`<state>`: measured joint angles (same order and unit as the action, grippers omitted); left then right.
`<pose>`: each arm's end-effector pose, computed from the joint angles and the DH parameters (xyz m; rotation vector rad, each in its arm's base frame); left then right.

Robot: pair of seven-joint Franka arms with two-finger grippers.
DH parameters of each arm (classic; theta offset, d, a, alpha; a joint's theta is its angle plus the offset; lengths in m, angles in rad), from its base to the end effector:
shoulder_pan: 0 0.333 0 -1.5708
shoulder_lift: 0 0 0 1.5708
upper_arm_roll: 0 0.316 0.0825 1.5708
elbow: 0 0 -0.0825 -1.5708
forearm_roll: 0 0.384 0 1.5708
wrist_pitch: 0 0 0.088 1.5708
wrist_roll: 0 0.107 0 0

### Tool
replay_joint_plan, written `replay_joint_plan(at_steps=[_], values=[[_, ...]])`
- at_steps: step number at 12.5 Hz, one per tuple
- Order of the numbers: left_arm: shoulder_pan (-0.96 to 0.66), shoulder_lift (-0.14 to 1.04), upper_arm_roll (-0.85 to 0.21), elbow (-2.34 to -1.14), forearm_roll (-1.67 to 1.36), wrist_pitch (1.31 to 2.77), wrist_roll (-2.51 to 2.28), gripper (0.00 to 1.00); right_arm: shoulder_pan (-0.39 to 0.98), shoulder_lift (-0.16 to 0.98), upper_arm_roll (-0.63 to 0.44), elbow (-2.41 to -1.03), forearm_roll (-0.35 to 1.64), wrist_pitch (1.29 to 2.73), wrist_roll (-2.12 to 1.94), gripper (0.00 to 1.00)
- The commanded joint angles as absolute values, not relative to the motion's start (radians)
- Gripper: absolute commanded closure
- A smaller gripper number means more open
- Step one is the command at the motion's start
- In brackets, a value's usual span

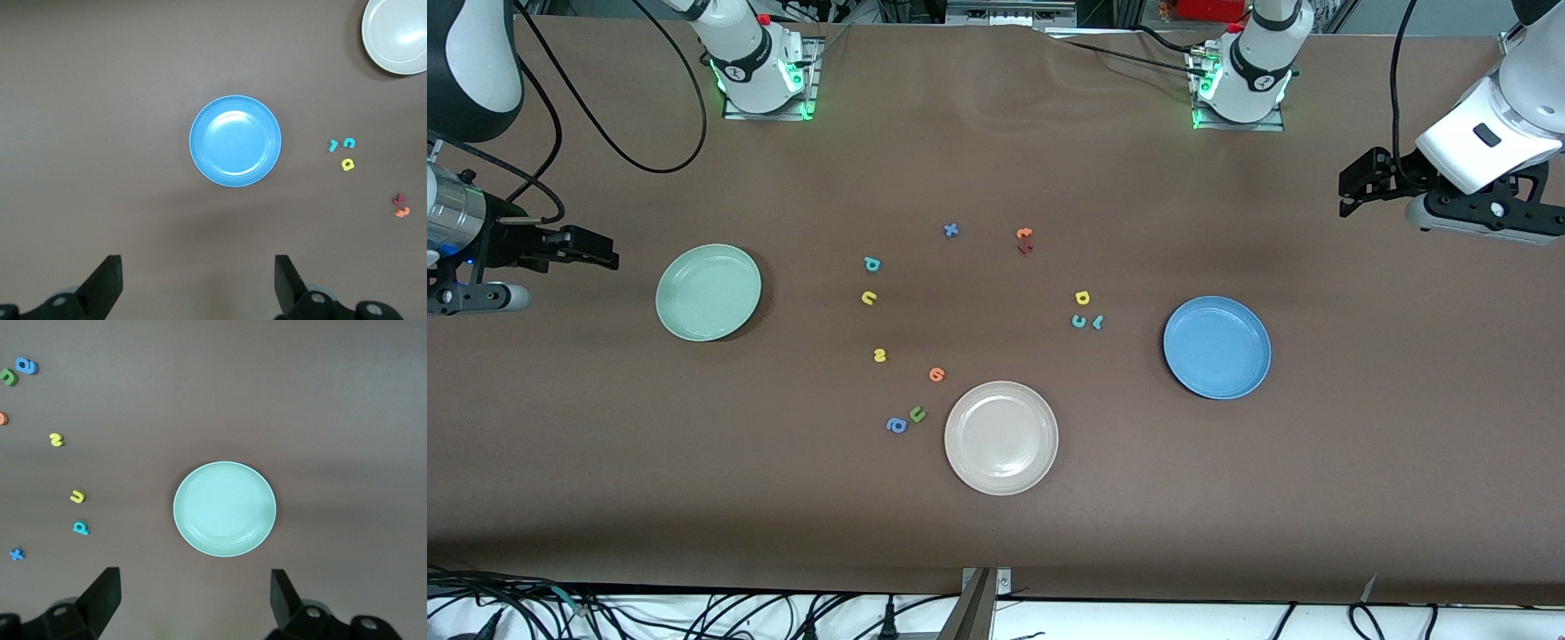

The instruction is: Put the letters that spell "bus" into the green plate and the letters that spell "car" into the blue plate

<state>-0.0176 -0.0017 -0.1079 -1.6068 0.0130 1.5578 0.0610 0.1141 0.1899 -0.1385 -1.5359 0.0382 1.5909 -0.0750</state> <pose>0.5472 -0.0677 0.6074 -3.1124 0.2913 0.0733 0.6053 -0.0040 0.5331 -3.1154 -0.0748 0.2065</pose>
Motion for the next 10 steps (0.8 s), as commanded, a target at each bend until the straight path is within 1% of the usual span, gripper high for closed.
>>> replay_joint_plan(at_steps=[1,4,7,8,10], values=[[-0.044,0.026,-0.138,-1.612,0.029,1.543,0.061,0.0,0.152,0.179,-0.123,-1.542,0.034,1.583,0.022,0.01],[-0.07,0.086,-0.173,-1.606,0.02,1.558,0.066,0.0,0.256,0.193,-0.121,-1.542,0.034,1.595,0.216,0.01],[-0.113,0.219,-0.179,-1.6,-0.103,1.687,0.067,0.0,0.372,0.242,-0.12,-1.545,0.04,1.629,0.395,0.01],[-0.139,0.236,-0.184,-1.604,-0.103,1.716,0.067,0.0,0.414,0.27,-0.12,-1.548,0.041,1.653,0.461,0.01],[-0.201,0.305,-0.183,-1.62,-0.092,1.794,0.048,0.0,0.504,0.31,-0.12,-1.603,0.043,1.734,0.611,0.01]])
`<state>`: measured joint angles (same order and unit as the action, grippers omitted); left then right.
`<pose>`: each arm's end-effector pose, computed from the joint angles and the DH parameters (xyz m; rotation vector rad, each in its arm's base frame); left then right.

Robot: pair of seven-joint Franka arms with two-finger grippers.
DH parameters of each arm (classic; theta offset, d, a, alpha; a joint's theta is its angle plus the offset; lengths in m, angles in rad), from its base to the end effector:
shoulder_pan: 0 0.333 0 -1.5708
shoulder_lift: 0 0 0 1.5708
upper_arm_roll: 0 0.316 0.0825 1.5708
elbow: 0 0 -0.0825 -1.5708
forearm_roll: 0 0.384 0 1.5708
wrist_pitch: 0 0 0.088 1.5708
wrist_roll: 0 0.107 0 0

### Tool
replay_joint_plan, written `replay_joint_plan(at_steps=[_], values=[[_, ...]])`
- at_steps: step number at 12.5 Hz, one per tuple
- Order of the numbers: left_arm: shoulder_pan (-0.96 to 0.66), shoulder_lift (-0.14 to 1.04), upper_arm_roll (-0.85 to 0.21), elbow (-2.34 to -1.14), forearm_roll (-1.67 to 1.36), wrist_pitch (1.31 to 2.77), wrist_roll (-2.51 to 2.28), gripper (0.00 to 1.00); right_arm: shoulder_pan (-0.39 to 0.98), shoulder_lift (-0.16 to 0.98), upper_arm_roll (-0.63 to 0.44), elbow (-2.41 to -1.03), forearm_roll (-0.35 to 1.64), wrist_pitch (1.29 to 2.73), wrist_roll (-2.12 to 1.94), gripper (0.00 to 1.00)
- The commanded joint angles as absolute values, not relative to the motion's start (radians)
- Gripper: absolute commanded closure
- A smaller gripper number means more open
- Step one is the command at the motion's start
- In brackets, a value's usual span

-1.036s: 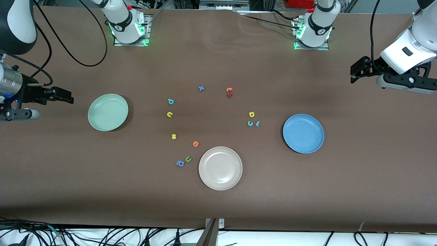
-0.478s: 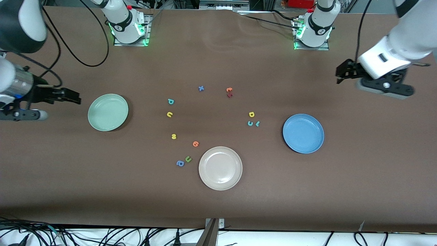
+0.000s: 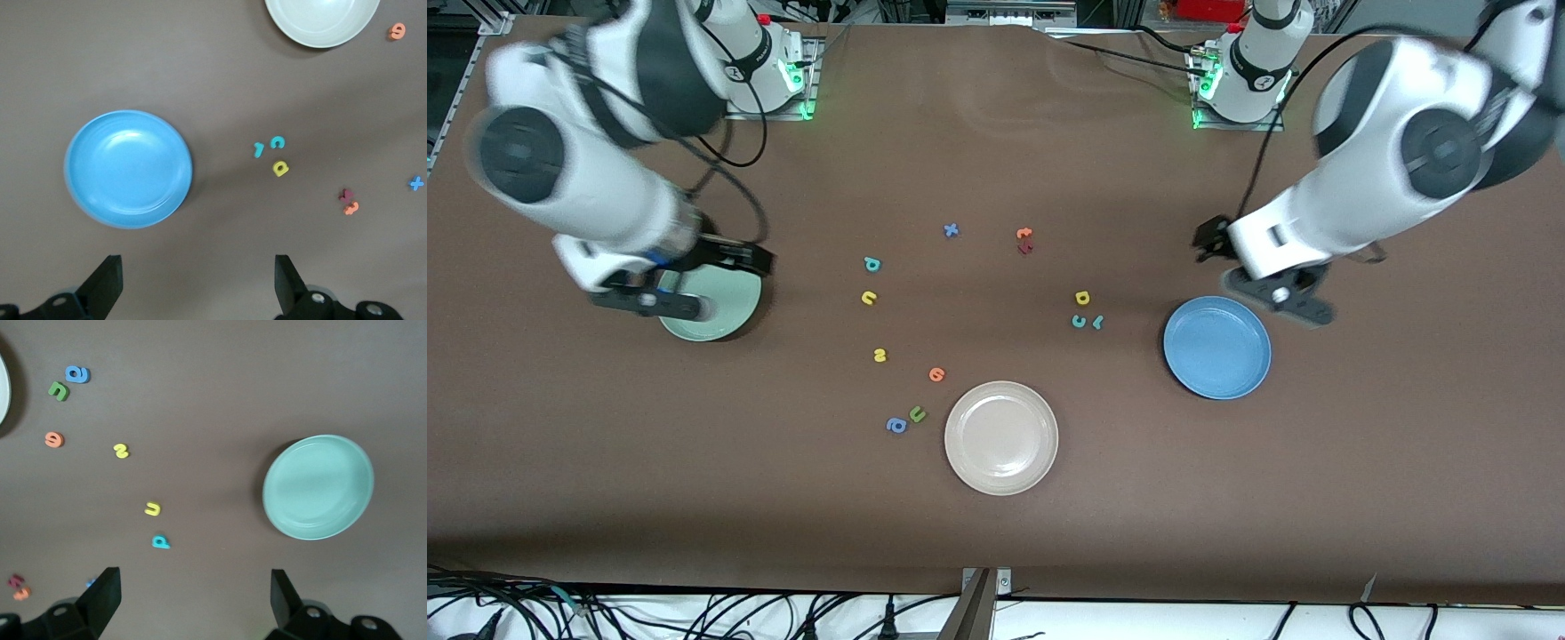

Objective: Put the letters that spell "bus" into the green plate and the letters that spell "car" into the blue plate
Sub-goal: 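Grasp a teal letter with the left gripper while the right gripper grasps another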

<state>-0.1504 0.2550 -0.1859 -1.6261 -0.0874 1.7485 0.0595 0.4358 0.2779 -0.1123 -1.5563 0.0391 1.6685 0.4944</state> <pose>0.5888 -0.2037 0.4648 2.9687 -0.5585 -0.2202 0.5912 0.2097 0.4748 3.0624 -0.2704 -0.2363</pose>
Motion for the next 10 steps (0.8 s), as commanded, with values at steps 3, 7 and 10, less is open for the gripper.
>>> replay_joint_plan(at_steps=[3,7,10], values=[[-0.241,0.457,-0.184,-1.628,-0.071,1.961,-0.006,0.0,0.575,0.327,-0.118,-1.822,0.052,1.995,0.681,0.02],[-0.293,0.544,-0.184,-1.779,-0.071,2.277,-0.037,0.16,0.575,0.348,-0.075,-2.072,0.055,2.259,0.651,0.02],[-0.324,0.56,-0.183,-1.853,-0.069,2.332,-0.046,0.45,0.574,0.417,-0.061,-2.134,0.141,2.39,0.594,0.02]])
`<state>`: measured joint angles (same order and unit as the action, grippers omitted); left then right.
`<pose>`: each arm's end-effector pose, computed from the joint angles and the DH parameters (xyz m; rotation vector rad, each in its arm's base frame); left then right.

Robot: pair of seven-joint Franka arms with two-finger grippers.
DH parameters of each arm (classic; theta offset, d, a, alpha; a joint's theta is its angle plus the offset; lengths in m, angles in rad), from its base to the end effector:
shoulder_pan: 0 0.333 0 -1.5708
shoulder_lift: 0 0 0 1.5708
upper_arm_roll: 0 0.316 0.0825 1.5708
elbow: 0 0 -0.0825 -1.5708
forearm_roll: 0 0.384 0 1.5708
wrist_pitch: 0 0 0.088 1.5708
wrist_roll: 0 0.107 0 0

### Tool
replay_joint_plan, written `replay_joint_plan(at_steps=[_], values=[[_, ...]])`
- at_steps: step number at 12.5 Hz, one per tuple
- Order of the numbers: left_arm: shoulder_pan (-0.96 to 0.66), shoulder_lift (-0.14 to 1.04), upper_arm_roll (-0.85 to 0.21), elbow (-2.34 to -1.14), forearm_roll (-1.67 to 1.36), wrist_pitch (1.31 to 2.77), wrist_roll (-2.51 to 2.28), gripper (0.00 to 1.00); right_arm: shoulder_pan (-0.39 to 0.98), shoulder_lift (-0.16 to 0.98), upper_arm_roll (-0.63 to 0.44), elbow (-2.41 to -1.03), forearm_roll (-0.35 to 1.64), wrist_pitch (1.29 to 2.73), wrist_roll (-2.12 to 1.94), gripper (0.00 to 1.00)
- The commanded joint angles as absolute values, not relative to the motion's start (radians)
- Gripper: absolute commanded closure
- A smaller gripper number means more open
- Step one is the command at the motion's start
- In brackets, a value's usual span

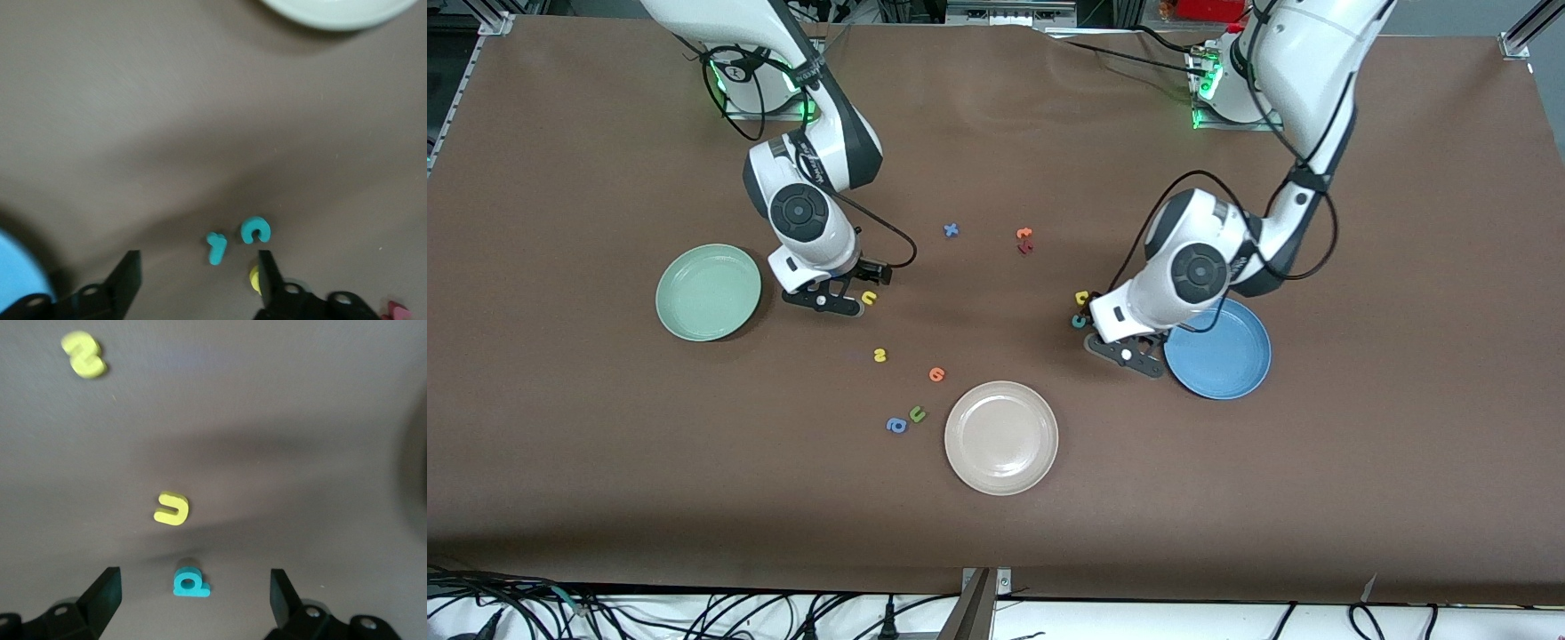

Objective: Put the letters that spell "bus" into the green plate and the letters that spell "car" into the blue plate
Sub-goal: 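Grasp a teal letter with the left gripper while the right gripper grasps another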

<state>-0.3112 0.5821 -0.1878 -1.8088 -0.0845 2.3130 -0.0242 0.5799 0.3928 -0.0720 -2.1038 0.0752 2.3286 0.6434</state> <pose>0.5697 -0.3034 0.2196 2.9404 -0.5787 -0.1657 0.4913 0.2748 0.2164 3.0474 -0.2882 -0.2325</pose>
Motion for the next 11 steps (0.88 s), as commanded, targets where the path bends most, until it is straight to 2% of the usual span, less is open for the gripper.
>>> replay_joint_plan(at_steps=[1,4,5,8,9,10,11], values=[[-0.327,0.563,-0.183,-1.859,-0.069,2.344,-0.048,0.48,0.574,0.434,-0.051,-2.134,0.178,2.399,0.563,0.02],[-0.348,0.59,-0.178,-1.861,-0.057,2.362,-0.052,0.48,0.575,0.451,-0.037,-2.138,0.192,2.399,0.548,0.05],[-0.35,0.598,-0.179,-1.862,-0.014,2.385,-0.061,0.47,0.575,0.449,-0.025,-2.149,0.192,2.401,0.548,0.1],[-0.38,0.621,-0.181,-1.859,0.07,2.396,-0.182,0.48,0.575,0.448,-0.023,-2.164,0.192,2.396,0.548,0.34],[-0.383,0.623,-0.181,-1.859,0.087,2.405,-0.204,0.52,0.575,0.442,-0.021,-2.172,0.192,2.393,0.546,0.38],[-0.383,0.624,-0.181,-1.861,0.095,2.41,-0.207,0.52,0.574,0.434,-0.023,-2.175,0.192,2.39,0.545,0.39],[-0.383,0.629,-0.181,-1.861,0.097,2.411,-0.207,0.54,0.574,0.433,-0.023,-2.18,0.192,2.388,0.535,0.44]])
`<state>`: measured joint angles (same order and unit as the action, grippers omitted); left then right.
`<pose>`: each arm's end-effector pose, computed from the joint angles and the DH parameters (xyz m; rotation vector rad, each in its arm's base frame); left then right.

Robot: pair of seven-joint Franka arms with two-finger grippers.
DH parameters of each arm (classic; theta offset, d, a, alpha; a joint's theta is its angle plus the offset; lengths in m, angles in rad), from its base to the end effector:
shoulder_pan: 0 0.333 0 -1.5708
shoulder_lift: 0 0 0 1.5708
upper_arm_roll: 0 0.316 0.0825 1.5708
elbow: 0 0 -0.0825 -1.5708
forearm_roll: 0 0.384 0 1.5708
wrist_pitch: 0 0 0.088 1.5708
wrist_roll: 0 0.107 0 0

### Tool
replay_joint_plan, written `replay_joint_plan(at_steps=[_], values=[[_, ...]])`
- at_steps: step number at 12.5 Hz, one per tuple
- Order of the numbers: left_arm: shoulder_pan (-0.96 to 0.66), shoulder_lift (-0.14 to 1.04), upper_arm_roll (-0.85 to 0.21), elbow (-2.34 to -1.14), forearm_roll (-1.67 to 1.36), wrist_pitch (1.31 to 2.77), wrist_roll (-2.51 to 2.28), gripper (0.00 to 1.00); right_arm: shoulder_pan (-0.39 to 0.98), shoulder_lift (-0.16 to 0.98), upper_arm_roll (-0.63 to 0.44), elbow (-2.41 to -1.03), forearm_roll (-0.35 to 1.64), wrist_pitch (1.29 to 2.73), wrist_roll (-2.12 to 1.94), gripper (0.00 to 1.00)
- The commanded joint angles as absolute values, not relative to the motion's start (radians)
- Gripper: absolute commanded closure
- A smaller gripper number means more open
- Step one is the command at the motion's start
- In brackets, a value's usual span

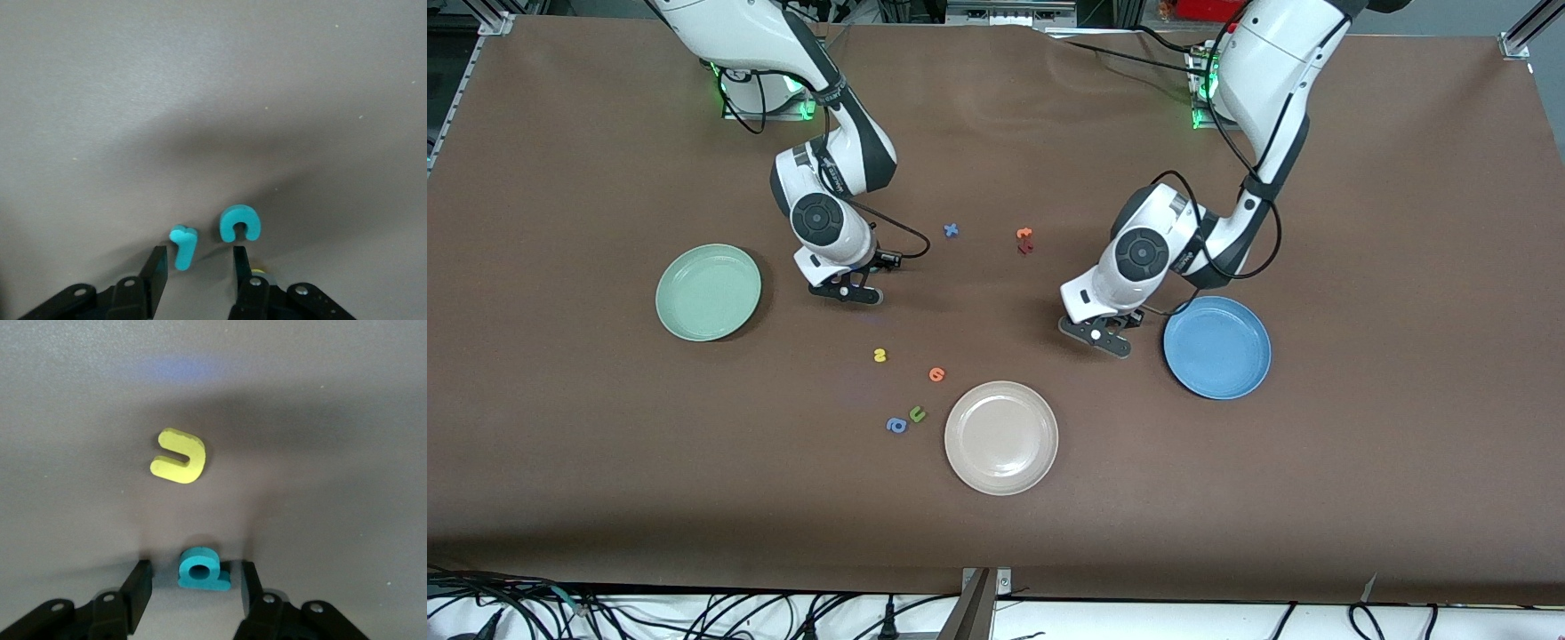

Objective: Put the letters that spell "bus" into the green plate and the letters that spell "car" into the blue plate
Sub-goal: 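Grasp a teal letter with the left gripper while the right gripper grasps another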

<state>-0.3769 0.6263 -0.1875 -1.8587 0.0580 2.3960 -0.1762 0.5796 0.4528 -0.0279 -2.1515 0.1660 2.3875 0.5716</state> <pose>0.5365 -0.3331 0.1786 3.0352 -0.6181 -0.1520 0.4618 0.2854 0.1701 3.0720 -0.2337 -0.3541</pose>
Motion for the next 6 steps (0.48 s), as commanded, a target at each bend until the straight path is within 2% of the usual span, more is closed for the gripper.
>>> replay_joint_plan(at_steps=[1,4,5,6], values=[[-0.385,0.637,-0.179,-1.861,0.1,2.421,-0.209,0.57,0.571,0.433,-0.023,-2.18,0.192,2.388,0.522,0.5],[-0.382,0.643,-0.178,-1.862,0.1,2.439,-0.209,0.58,0.571,0.434,-0.023,-2.181,0.192,2.388,0.522,0.8],[-0.382,0.644,-0.178,-1.862,0.1,2.439,-0.209,0.59,0.571,0.434,-0.025,-2.181,0.192,2.388,0.523,0.88],[-0.383,0.644,-0.176,-1.862,0.1,2.439,-0.207,0.61,0.571,0.434,-0.025,-2.18,0.192,2.388,0.526,0.91]])
